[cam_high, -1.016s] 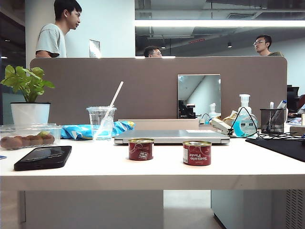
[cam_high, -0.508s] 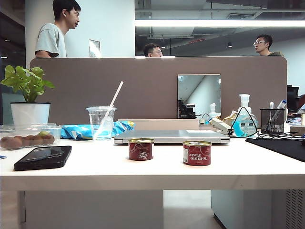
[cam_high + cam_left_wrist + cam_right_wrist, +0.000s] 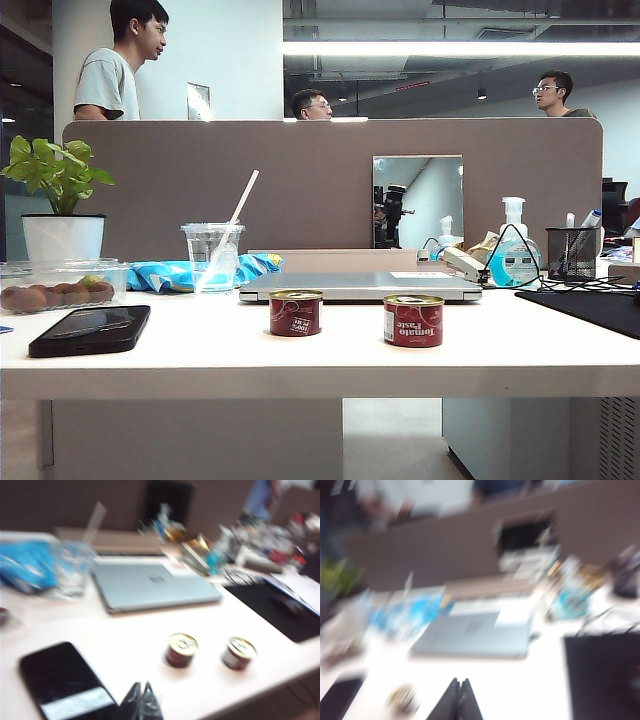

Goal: Stack a can of tomatoes on the right onto the can of tomatoes on the left.

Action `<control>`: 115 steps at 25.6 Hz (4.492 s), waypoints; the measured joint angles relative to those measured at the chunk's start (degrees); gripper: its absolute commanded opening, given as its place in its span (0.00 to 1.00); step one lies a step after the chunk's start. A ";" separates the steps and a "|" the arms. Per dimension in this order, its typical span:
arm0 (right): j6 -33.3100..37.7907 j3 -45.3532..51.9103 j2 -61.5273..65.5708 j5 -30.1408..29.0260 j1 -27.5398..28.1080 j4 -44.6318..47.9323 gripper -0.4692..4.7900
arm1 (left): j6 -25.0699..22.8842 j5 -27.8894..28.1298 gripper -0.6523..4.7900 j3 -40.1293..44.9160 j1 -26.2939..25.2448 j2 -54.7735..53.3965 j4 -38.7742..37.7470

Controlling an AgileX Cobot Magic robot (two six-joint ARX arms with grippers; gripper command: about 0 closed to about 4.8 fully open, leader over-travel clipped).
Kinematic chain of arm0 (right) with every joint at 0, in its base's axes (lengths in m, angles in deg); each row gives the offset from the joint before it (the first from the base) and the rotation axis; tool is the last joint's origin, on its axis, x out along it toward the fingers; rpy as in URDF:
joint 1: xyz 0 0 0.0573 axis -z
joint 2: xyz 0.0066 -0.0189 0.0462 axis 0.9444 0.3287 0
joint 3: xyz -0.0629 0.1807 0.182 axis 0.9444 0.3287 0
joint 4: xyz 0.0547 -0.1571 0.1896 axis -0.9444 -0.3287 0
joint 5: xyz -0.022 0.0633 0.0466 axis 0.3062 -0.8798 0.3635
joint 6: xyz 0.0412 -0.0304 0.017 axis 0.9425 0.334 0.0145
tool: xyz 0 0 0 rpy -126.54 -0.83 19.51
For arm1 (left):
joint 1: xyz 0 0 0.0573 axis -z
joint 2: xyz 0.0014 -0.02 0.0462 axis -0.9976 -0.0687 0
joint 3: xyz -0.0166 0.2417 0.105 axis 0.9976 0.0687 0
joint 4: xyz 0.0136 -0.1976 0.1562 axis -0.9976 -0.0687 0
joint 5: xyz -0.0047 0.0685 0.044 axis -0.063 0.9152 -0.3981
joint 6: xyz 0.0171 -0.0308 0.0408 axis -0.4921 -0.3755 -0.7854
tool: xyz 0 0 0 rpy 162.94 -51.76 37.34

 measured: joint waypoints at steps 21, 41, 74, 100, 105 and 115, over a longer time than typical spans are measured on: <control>-16.11 -26.27 80.15 -1.05 -19.10 14.53 0.91 | -10.95 -3.52 0.11 -1.03 8.85 -11.34 3.34; -18.01 -26.40 85.88 -3.34 -19.21 8.66 0.91 | -13.20 -2.16 0.11 -1.01 8.85 -11.37 2.51; -21.73 -40.41 91.93 -5.27 -25.07 14.75 0.52 | -13.40 -2.19 0.11 -1.01 8.87 -11.43 -0.55; -23.34 -44.68 100.94 -2.62 -29.09 12.52 0.52 | -13.38 -2.19 0.11 -1.01 8.87 -11.41 -0.90; -23.80 -44.92 100.80 -2.58 -29.09 10.58 0.53 | -13.57 -2.16 0.11 -1.01 8.87 -11.41 -0.87; -24.02 -44.63 101.31 -2.12 -29.07 7.80 1.00 | -13.57 -2.19 0.11 -1.01 8.87 -11.39 -0.87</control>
